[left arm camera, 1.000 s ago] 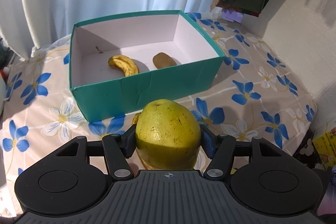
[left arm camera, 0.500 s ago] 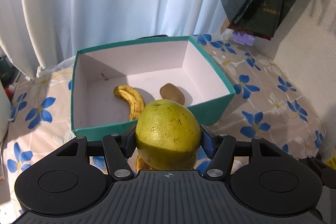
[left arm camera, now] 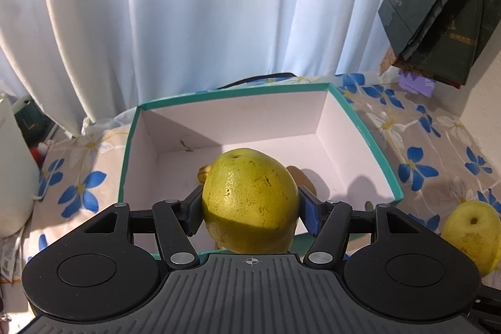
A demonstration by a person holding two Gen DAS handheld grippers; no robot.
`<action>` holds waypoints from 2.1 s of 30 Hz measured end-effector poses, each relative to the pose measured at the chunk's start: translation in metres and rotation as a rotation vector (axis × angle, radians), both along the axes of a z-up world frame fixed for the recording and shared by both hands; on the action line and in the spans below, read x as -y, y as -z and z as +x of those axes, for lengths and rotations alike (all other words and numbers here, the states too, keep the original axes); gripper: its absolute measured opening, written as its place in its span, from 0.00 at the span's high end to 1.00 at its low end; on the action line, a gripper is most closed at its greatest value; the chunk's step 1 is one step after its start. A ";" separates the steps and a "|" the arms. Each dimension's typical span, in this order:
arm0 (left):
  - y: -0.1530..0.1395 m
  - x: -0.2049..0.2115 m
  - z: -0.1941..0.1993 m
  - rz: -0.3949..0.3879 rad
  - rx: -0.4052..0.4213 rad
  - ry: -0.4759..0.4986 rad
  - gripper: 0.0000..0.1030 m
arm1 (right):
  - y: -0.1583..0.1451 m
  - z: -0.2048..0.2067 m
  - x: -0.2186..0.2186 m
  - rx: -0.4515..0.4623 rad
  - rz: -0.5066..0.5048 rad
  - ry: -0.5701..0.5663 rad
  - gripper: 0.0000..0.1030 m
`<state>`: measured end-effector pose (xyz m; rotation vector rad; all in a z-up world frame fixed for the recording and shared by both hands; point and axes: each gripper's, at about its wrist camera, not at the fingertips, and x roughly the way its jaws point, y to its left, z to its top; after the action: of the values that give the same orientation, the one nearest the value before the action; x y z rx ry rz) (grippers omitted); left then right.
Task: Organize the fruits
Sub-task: 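Lower the pear into the box and open the left gripper while the right gripper lifts its pear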
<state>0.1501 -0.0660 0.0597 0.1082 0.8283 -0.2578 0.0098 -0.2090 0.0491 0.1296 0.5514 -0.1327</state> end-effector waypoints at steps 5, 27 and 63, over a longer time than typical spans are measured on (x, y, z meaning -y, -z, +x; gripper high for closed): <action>0.013 0.001 0.019 0.012 -0.018 -0.029 0.36 | -0.002 0.013 0.000 0.011 -0.004 -0.017 0.36; 0.076 -0.017 0.076 0.084 -0.134 -0.140 0.37 | -0.006 0.051 -0.004 0.028 -0.011 -0.047 0.36; 0.009 -0.073 -0.057 -0.049 -0.010 -0.160 0.00 | -0.012 0.061 -0.012 0.063 -0.040 -0.081 0.36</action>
<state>0.0933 0.0072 0.0510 -0.0053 0.8349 -0.1280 0.0706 -0.1968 0.0612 0.0723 0.4897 -0.0605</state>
